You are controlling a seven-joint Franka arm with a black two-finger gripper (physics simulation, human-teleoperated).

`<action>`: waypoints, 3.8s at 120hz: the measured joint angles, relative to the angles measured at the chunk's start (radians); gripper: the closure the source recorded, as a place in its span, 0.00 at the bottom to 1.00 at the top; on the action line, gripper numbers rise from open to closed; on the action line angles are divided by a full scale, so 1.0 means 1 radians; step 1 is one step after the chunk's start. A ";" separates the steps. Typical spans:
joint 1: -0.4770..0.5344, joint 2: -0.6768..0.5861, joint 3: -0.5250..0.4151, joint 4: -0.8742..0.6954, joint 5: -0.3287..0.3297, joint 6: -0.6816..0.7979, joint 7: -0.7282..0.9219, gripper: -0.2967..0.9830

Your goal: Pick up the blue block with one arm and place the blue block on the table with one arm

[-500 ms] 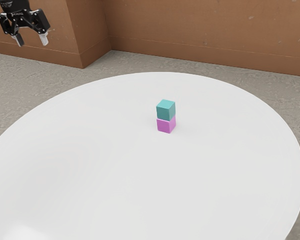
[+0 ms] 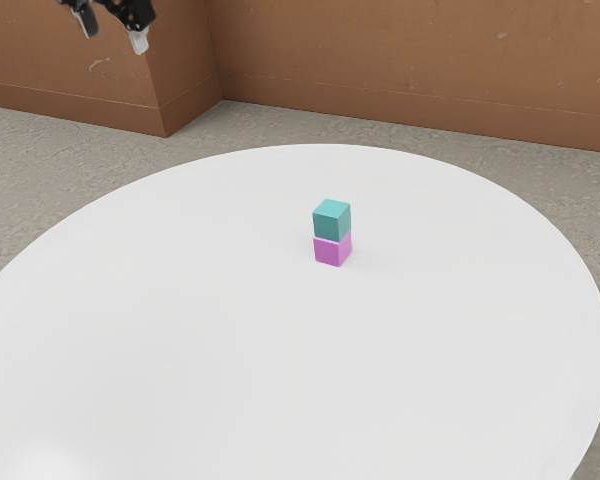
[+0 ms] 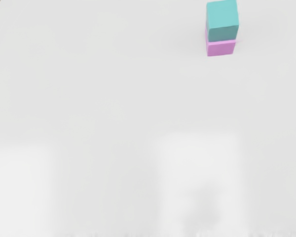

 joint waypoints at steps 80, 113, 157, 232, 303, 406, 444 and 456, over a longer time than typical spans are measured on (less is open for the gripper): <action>0.305 0.628 -0.261 0.174 -0.342 0.524 0.170 0.25; 0.284 0.741 -0.461 0.239 -0.164 0.603 0.109 0.25; 0.292 0.837 -0.506 0.331 0.003 0.618 -0.011 0.25; 0.323 0.898 -0.554 0.331 0.015 0.828 -0.081 0.25; 0.336 0.961 -0.561 0.326 0.016 0.921 -0.089 0.25; 0.353 1.011 -0.609 0.323 0.045 1.145 -0.080 0.56; 0.512 0.895 -0.614 0.288 0.100 1.073 -0.091 0.58; 0.527 0.893 -0.615 0.277 0.094 1.058 -0.082 0.50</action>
